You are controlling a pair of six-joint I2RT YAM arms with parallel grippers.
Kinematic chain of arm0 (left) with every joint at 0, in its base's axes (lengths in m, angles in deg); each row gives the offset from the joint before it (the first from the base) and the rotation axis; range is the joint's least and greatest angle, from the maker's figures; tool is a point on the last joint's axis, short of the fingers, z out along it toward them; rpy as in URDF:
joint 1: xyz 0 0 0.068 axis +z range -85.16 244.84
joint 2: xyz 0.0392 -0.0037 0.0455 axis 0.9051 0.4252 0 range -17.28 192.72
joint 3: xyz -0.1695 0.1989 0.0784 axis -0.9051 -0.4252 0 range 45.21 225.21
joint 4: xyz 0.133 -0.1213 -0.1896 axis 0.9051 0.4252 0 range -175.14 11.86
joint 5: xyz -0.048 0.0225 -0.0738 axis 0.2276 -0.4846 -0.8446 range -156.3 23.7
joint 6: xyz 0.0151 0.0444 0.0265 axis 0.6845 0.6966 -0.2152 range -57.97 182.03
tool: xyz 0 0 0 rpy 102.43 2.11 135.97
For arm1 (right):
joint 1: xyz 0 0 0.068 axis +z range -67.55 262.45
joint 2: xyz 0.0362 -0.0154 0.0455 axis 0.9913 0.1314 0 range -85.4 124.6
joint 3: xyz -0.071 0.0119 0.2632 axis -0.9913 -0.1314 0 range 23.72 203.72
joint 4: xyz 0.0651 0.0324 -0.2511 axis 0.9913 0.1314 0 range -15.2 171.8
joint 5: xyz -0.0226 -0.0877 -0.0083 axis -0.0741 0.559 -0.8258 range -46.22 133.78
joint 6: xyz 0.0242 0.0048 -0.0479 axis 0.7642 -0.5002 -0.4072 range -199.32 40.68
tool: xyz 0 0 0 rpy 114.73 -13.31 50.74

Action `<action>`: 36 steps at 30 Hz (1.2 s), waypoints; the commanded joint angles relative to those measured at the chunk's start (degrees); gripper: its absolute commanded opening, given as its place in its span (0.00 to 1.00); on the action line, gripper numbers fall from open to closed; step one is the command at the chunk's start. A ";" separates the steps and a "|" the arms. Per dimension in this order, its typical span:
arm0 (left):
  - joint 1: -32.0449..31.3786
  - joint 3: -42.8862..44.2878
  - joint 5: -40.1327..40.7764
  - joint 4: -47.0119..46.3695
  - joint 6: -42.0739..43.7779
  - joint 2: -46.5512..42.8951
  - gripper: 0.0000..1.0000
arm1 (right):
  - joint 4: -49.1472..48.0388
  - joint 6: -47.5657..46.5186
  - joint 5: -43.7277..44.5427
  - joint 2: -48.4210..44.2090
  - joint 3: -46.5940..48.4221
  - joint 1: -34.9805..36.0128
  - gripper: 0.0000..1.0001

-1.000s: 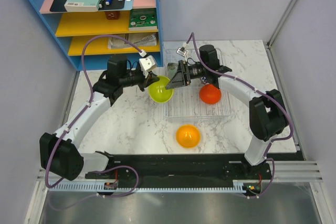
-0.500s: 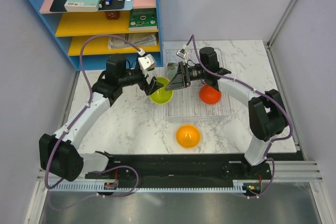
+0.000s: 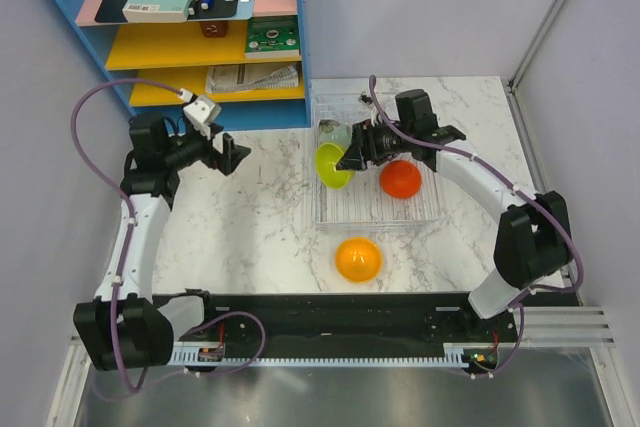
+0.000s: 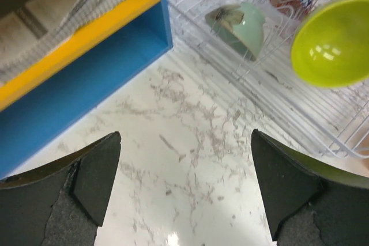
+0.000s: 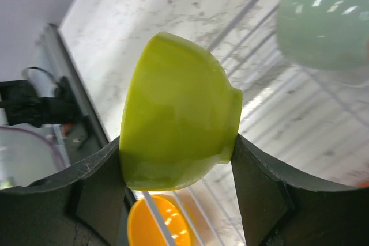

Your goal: Load the bowls into the dish rack

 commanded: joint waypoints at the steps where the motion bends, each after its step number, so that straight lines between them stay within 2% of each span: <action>1: 5.06 -4.20 -2.53 4.55 -1.30 -3.77 1.00 | 5.37 -13.67 15.26 -6.63 3.59 0.35 0.00; 4: 8.22 -5.96 -2.61 5.97 -1.12 -3.60 1.00 | 8.36 -18.05 20.71 -7.68 4.90 0.70 0.00; 8: 12.78 -9.99 -7.34 5.45 0.80 -3.42 1.00 | 10.73 -24.92 27.83 -8.65 5.35 2.19 0.00; 14: 16.05 -12.20 -10.96 4.21 1.43 -3.95 1.00 | 12.23 -35.89 39.51 -8.13 4.03 8.60 0.00; 18: 16.31 -13.08 -11.84 3.34 1.17 -4.03 1.00 | 12.32 -40.04 44.53 -6.37 3.94 13.26 0.00; 30: 16.49 -14.40 -13.16 2.45 1.08 -4.30 1.00 | 8.54 -49.18 60.08 2.68 2.54 20.12 0.00; 36: 16.58 -14.58 -13.16 2.37 1.08 -4.65 1.00 | 5.73 -51.03 62.47 6.20 2.36 21.71 0.00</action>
